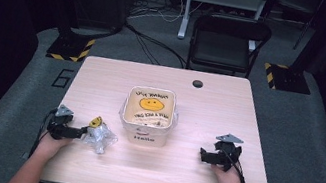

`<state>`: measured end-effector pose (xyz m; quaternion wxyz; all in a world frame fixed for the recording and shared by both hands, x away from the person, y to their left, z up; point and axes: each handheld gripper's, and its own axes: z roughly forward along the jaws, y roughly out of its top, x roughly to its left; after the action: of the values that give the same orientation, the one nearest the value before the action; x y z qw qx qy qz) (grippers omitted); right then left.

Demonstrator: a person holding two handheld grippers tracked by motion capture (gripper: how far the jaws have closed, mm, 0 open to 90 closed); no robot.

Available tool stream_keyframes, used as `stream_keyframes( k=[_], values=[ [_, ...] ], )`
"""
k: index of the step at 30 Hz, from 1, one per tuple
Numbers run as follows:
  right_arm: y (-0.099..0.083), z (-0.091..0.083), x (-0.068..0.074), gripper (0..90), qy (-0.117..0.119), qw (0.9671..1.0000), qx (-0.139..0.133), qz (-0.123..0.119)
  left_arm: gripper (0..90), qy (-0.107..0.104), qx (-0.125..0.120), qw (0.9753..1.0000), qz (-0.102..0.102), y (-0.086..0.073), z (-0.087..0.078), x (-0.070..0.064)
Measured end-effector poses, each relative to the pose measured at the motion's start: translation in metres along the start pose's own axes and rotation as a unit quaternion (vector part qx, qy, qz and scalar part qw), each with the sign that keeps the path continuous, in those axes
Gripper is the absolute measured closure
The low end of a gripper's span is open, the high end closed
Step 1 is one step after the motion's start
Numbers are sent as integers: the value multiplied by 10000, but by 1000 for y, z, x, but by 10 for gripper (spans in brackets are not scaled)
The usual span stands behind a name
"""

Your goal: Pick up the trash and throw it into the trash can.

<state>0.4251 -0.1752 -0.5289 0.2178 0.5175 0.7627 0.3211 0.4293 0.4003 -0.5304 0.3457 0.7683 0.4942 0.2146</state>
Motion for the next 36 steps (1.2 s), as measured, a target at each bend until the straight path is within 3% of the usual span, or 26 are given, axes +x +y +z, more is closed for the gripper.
stream_keyframes(
  k=[24,31,36],
  values=[
    [-1,-1,0,0,61,10000,3,-29,119,4,18,10000,-8,-1,-1,-1],
    [-1,-1,0,0,62,10000,3,-32,182,-16,86,10000,-9,0,-4,1],
    [-1,-1,0,0,66,10000,2,-35,224,28,162,9997,173,2,-7,0]
  ],
)
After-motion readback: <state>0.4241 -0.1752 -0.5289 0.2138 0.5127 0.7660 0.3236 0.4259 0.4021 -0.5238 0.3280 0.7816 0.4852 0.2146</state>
